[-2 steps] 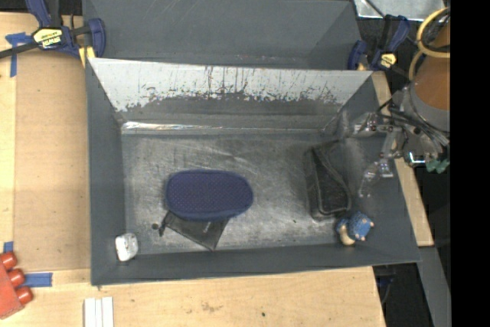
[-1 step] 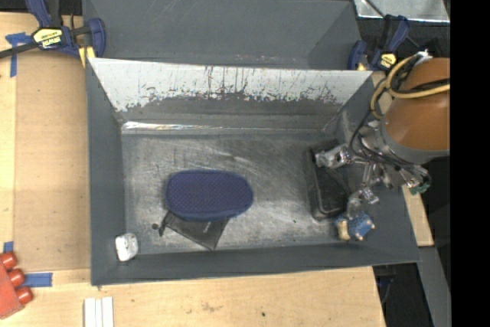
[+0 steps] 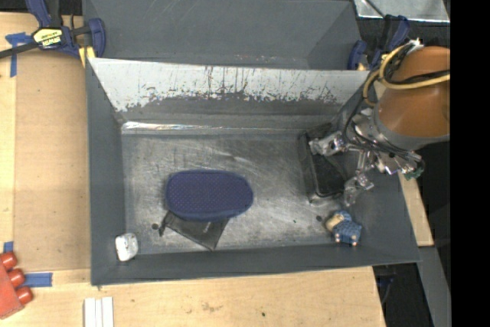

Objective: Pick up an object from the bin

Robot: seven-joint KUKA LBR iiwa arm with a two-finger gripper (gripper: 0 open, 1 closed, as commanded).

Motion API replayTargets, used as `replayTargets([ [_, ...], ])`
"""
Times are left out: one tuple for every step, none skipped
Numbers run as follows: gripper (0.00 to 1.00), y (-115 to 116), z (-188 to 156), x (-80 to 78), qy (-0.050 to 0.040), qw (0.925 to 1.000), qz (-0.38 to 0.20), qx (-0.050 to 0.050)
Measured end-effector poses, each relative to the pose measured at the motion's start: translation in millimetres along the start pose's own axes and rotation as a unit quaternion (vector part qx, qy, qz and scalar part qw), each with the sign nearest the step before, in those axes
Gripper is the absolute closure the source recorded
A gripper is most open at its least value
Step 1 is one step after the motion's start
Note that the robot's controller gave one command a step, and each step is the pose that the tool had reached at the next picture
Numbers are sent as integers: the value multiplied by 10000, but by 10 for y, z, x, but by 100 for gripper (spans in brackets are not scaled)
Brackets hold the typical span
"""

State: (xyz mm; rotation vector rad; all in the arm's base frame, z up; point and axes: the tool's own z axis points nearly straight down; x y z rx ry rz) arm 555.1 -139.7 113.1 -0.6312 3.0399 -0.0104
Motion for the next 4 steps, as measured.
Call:
replayTargets([
  [0, -23, 30, -61, -14, 9961, -877, 20],
  [0, 24, 193, -239, 109, 9911, -1326, -65],
  [100, 27, 181, -277, 77, 9908, -1349, -54],
  [100, -98, -935, -322, 129, 9701, -2421, -88],
])
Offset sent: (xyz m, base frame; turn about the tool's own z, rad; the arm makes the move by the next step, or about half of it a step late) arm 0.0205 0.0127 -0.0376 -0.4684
